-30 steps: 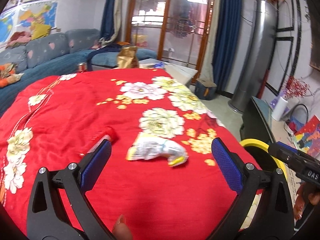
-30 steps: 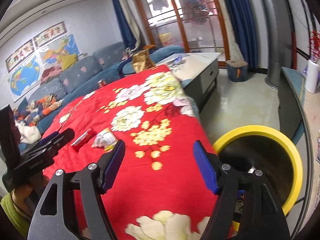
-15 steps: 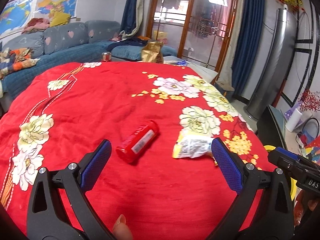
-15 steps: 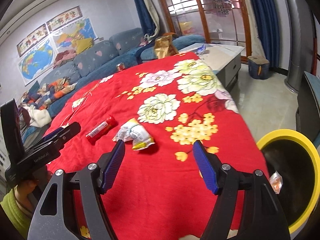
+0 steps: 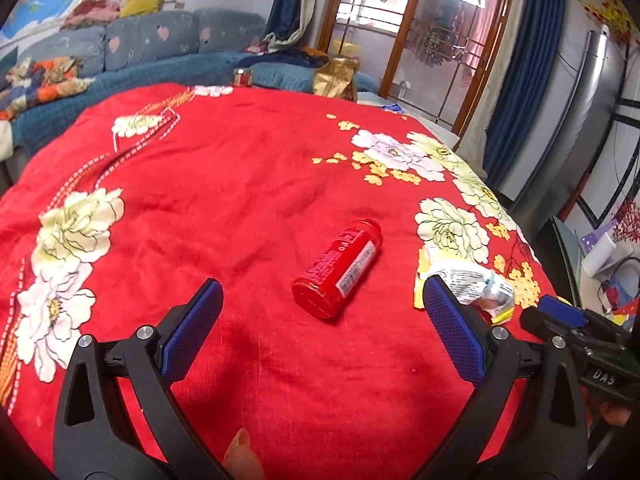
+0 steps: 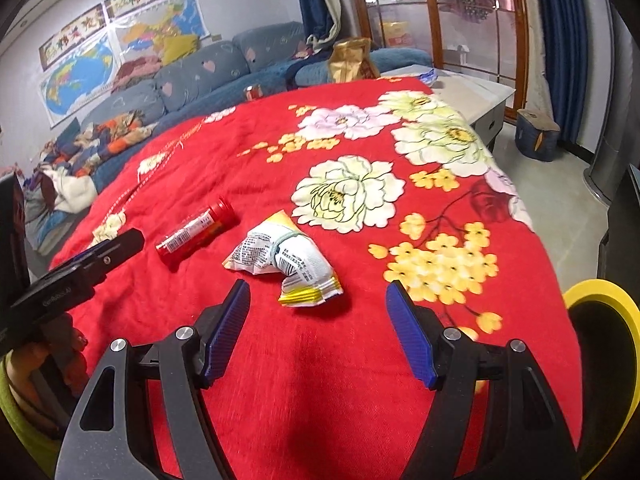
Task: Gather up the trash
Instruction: 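Grasp the red container with the left tool while the right tool grasps the white snack bag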
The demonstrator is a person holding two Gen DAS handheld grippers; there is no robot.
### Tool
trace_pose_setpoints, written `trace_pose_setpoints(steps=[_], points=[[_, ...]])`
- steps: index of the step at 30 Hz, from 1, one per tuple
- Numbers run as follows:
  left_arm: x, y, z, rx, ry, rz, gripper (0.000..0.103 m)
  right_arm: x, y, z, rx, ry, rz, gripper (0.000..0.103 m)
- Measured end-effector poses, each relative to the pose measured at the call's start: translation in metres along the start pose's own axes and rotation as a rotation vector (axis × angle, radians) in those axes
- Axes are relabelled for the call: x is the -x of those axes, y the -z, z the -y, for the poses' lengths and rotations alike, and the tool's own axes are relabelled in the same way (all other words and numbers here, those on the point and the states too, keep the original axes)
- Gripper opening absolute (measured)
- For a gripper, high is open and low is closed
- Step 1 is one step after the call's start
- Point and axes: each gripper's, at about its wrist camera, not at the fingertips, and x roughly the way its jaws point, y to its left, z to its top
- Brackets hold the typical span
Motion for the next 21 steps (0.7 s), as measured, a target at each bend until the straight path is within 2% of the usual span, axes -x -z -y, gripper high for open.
trace_pose_setpoints(steps=[8, 10, 12, 13, 17, 18, 20, 21], points=[[-0.034, -0.006, -0.008, 0.023, 0.022, -0.072, 0.080, -0.036, -0.007, -0.005, 0.029, 0.004, -0.061, 0.067], [-0.042, -0.004, -0.009, 0.033, 0.040, -0.096, 0.079, -0.041, -0.008, -0.006, 0.030, 0.002, -0.062, 0.061], [-0.050, -0.003, -0.011, 0.046, 0.046, -0.119, 0.071, -0.048, -0.008, -0.007, 0.032, -0.014, -0.082, 0.040], [-0.053, -0.002, -0.011, 0.052, 0.044, -0.125, 0.069, -0.050, -0.007, -0.008, 0.035, -0.018, -0.090, 0.037], [-0.053, -0.003, -0.012, 0.054, 0.051, -0.122, 0.054, -0.050, -0.001, -0.008, 0.025, -0.035, -0.084, 0.035], [-0.052, -0.002, -0.012, 0.051, 0.059, -0.119, 0.047, -0.048, 0.000, -0.008, 0.020, -0.038, -0.079, 0.034], [-0.049, -0.002, -0.009, 0.036, 0.065, -0.112, 0.039, -0.044, 0.001, -0.007, 0.007, -0.043, -0.071, 0.033], [-0.047, -0.001, -0.007, 0.023, 0.058, -0.108, 0.038, -0.042, 0.003, -0.007, -0.001, -0.046, -0.066, 0.032]])
